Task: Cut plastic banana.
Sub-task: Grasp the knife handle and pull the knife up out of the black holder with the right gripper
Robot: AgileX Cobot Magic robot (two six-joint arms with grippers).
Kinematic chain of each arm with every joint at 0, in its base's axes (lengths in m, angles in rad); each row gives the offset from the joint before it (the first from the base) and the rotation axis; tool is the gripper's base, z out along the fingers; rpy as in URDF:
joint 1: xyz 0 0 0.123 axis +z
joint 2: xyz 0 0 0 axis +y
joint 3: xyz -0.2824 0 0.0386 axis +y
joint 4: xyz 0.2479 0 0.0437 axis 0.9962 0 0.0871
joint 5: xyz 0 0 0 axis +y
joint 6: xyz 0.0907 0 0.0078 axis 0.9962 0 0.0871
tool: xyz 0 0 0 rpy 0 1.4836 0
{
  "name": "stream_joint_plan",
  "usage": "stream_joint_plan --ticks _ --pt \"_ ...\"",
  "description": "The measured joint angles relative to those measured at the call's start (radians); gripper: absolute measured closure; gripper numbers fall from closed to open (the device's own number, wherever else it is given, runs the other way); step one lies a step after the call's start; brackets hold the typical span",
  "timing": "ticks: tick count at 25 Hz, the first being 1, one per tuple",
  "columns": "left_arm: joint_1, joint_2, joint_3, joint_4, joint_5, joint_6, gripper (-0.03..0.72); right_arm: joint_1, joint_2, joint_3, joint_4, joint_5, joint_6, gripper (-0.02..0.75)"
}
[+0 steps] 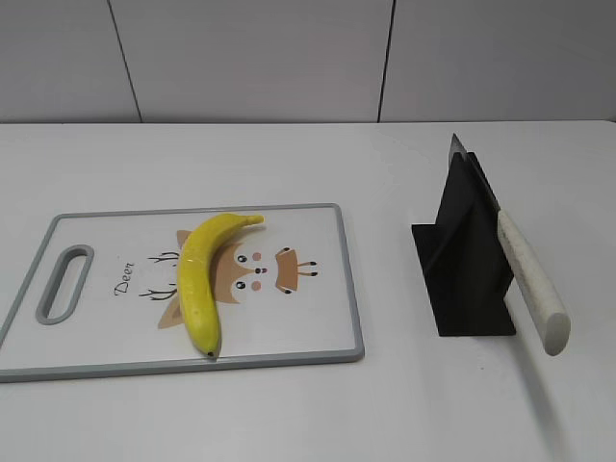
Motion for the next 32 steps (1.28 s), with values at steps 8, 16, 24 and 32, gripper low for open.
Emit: stream_joint_plan --ticks 8,16,24,32 --pt "0.000 0.000 0.000 0.001 0.000 0.000 0.136 0.000 0.000 0.000 0.000 0.000 0.000 0.154" --pt "0.000 0.000 0.000 0.001 0.000 0.000 0.136 0.000 0.000 0.000 0.000 0.000 0.000 0.153" --pt "0.000 0.000 0.000 0.001 0.000 0.000 0.136 0.000 0.000 0.000 0.000 0.000 0.000 0.153" --pt "0.000 0.000 0.000 0.001 0.000 0.000 0.136 0.000 0.000 0.000 0.001 0.000 0.000 0.153"
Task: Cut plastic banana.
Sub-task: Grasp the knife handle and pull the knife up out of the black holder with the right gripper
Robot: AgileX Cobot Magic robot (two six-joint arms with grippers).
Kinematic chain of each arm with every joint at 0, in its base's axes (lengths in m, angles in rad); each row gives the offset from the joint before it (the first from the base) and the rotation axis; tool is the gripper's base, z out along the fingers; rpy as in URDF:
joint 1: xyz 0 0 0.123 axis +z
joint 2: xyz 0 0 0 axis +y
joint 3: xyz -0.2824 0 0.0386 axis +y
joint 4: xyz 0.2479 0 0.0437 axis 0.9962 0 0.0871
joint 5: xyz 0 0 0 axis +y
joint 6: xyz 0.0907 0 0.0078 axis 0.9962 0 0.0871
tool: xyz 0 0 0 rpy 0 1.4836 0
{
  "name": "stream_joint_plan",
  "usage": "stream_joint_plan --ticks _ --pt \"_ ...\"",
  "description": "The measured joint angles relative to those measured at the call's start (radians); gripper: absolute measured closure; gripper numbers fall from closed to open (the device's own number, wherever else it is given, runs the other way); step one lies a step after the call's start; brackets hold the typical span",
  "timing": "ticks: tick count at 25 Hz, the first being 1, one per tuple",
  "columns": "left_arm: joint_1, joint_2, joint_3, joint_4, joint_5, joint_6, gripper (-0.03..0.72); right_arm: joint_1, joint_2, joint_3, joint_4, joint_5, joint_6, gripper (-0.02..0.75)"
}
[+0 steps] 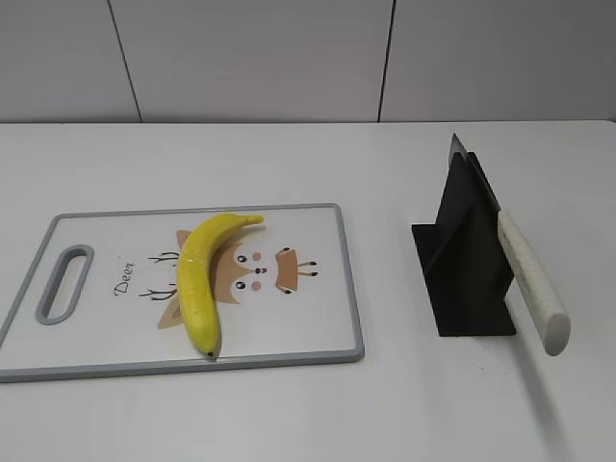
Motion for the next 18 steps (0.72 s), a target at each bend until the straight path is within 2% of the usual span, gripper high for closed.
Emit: stream_joint_plan --ticks 11,18 --pt "0.000 0.000 0.000 0.000 0.000 0.000 0.136 0.000 0.006 -0.003 -0.001 0.003 0.000 0.153" --pt "0.000 0.000 0.000 0.000 0.000 0.000 0.146 0.000 0.211 -0.091 -0.001 0.061 0.000 0.153"
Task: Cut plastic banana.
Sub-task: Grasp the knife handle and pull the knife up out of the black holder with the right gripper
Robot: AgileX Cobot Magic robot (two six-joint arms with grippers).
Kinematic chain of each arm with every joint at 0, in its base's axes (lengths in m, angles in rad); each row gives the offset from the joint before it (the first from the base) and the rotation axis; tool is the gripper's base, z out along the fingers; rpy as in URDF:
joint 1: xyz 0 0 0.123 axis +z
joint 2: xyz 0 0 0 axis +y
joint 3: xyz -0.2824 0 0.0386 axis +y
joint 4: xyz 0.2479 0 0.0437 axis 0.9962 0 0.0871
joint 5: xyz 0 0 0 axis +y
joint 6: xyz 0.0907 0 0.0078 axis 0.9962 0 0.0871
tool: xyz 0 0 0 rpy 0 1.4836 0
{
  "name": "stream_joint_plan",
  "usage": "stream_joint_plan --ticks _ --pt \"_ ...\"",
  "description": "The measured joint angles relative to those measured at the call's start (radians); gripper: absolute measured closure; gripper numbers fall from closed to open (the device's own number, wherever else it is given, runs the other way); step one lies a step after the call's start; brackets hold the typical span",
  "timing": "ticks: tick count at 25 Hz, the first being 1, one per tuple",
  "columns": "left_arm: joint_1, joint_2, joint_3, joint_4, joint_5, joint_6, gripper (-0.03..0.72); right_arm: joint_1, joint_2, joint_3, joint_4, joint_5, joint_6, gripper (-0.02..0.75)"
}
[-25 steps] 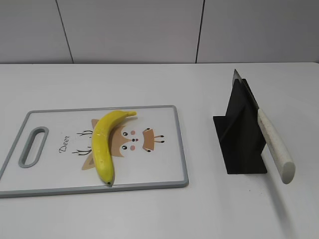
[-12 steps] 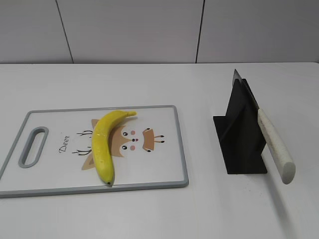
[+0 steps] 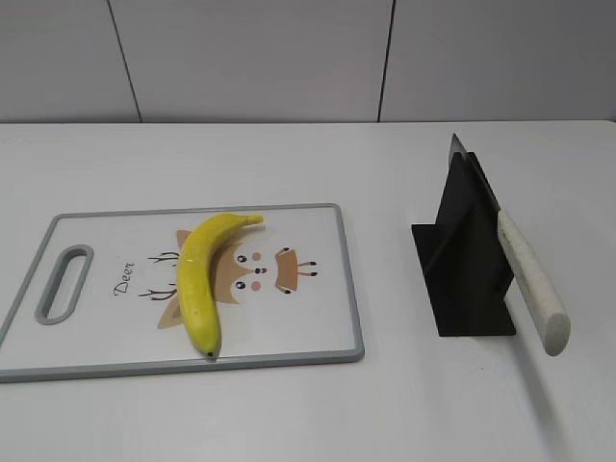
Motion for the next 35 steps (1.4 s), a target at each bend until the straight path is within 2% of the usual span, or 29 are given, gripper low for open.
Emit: stream_joint_plan --ticks 9,17,22,30,35 --pt "0.000 0.000 0.000 0.000 0.000 -0.001 0.157 0.011 0.312 -0.208 0.045 0.059 0.108 0.153" --pt "0.000 0.000 0.000 0.000 -0.001 -0.001 0.156 0.132 0.580 -0.392 0.050 0.131 0.112 0.153" --pt "0.000 0.000 0.000 0.000 -0.001 -0.001 0.098 0.198 0.740 -0.476 0.050 0.135 0.112 0.153" --pt "0.000 0.000 0.000 0.000 -0.001 -0.001 0.071 0.212 1.030 -0.547 0.144 0.132 0.112 0.153" --pt "0.000 0.000 0.000 0.000 -0.001 -0.001 0.079 0.212 1.214 -0.547 0.150 0.128 0.113 0.154"
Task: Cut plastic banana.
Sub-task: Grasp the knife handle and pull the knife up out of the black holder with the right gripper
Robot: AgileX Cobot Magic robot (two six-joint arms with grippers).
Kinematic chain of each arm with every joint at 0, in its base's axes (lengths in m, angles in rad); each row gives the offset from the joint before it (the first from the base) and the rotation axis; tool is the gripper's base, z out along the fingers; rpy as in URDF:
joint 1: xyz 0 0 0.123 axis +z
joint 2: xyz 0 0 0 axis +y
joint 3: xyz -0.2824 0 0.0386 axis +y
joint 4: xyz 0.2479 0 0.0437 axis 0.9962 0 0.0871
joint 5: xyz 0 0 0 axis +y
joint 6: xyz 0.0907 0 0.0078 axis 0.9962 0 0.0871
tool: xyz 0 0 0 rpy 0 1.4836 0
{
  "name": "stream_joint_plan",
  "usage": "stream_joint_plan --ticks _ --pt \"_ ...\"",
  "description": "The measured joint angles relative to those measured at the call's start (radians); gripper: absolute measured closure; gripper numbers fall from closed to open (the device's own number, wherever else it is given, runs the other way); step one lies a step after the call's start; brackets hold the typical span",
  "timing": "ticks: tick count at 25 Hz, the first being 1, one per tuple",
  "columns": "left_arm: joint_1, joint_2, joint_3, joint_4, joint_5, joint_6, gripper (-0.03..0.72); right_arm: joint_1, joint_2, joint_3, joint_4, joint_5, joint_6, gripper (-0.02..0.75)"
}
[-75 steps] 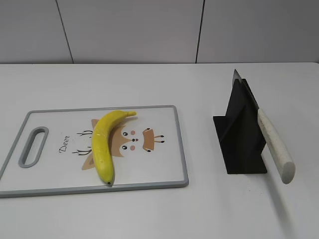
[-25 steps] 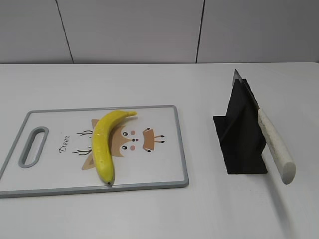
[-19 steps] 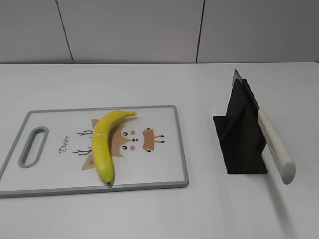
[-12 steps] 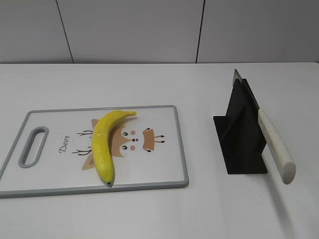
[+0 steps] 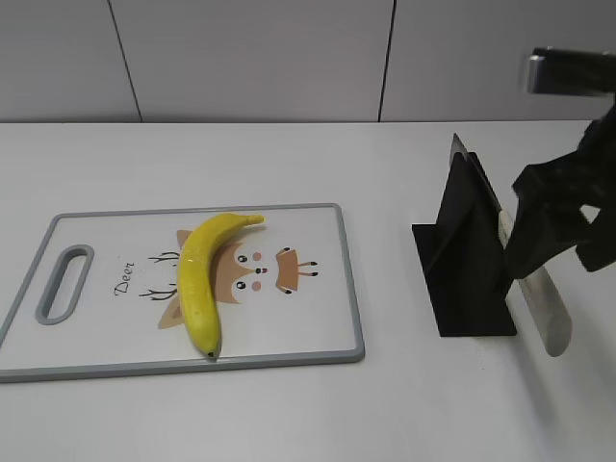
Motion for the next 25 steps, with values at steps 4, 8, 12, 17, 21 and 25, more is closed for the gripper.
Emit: stream_joint_plan --ticks 4,8,12,17,21,25 --pt "0.000 0.000 0.000 0.000 0.000 0.000 0.093 0.000 0.107 0.000 0.004 -0.033 0.001 0.184" --pt "0.000 0.000 0.000 0.000 0.000 0.000 0.095 0.000 0.190 0.000 0.004 -0.060 0.001 0.224" --pt "0.000 0.000 0.000 0.000 -0.001 0.001 0.095 0.000 0.248 0.000 0.001 -0.075 0.001 0.232" --pt "0.000 0.000 0.000 0.000 -0.001 0.000 0.095 0.000 0.267 0.000 0.001 -0.082 0.003 0.309" --pt "0.000 0.000 0.000 0.000 -0.001 0.000 0.096 -0.001 0.261 0.000 0.000 -0.069 0.042 0.547" --pt "0.000 0.000 0.000 0.000 -0.002 0.000 0.097 0.000 0.224 -0.002 -0.002 -0.075 0.051 0.547"
